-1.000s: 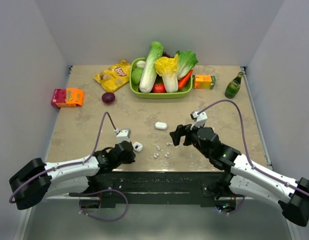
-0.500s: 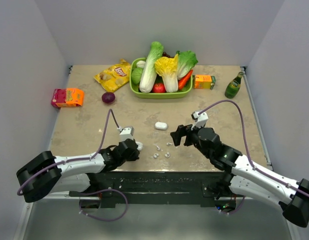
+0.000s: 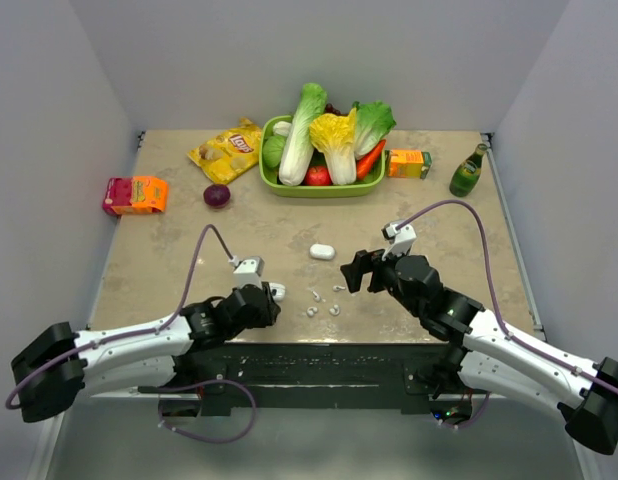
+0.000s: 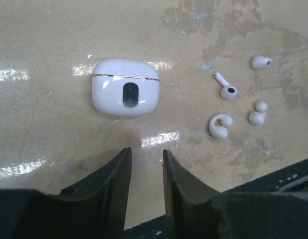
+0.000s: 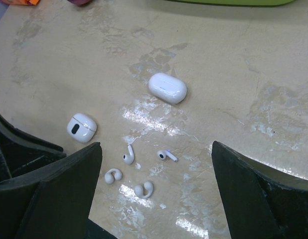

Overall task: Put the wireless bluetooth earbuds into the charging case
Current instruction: Pick up the charging case at the center of the board.

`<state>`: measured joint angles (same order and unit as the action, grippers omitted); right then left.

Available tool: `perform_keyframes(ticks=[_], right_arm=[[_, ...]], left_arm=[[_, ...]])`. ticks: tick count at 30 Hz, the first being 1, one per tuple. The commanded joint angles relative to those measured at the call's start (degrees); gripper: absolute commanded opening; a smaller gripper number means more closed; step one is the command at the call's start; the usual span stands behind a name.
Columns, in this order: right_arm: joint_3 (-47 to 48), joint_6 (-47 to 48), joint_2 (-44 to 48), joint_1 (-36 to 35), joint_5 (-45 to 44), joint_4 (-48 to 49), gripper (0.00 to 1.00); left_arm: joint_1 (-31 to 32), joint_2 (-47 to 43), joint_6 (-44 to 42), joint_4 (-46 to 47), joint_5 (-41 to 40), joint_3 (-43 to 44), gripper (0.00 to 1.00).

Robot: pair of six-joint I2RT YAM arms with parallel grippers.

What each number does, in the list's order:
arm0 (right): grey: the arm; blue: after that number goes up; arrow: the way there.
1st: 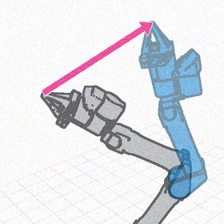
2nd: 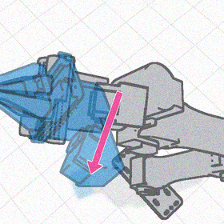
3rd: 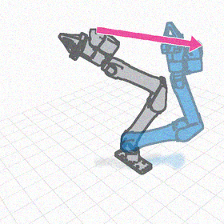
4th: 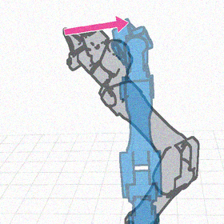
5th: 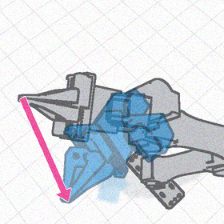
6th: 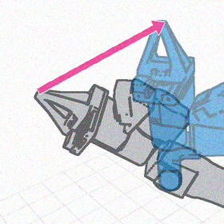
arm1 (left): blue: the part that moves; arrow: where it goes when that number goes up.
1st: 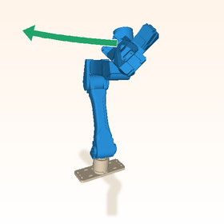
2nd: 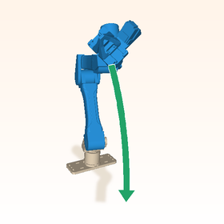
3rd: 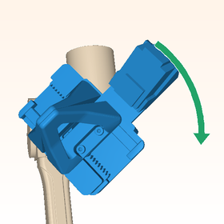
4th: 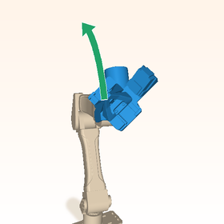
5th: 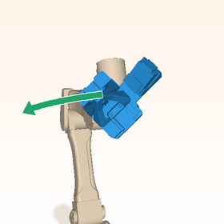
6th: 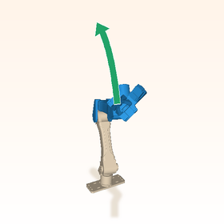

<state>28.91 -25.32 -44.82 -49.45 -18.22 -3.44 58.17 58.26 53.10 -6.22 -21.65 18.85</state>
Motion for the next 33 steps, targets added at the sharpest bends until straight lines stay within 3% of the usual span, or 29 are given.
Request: perform_keyframes(ticks=[1,2,3,4,9,14,27,33], right_arm=[[1.59,0.71,0.87,-0.03,1.43,0.19,0.94],[1.68,0.71,0.70,-0.03,1.52,0.19,0.94],[1.77,0.80,0.70,-0.03,1.52,0.19,0.94],[2.03,0.71,0.61,0.06,1.43,0.10,0.95],[2.56,0.97,0.78,0.06,1.96,-0.60,0.95],[2.91,0.89,1.14,-0.03,2.05,-1.30,0.95],[2.91,0.80,0.87,-0.03,2.40,-0.95,0.95],[3.44,0.80,0.61,-0.03,2.49,-1.30,0.95]], left_arm=[[1.42,-9.02,0.59,-8.62,-3.65,-0.66,0.55],[1.42,-9.91,1.12,-9.59,-4.53,-0.57,0.66],[1.42,-10.62,1.82,-11.26,-5.50,-0.57,0.87],[1.42,-11.32,2.61,-11.71,-6.81,-0.48,1.00],[1.33,-7.82,-0.80,-10.22,-8.76,2.32,1.00],[1.24,3.87,-3.09,-10.30,-9.02,8.39,1.00],[0.45,12.40,-7.49,-8.02,-7.62,11.73,1.00],[-1.48,14.33,-7.92,-8.46,-6.13,12.88,0.95]])
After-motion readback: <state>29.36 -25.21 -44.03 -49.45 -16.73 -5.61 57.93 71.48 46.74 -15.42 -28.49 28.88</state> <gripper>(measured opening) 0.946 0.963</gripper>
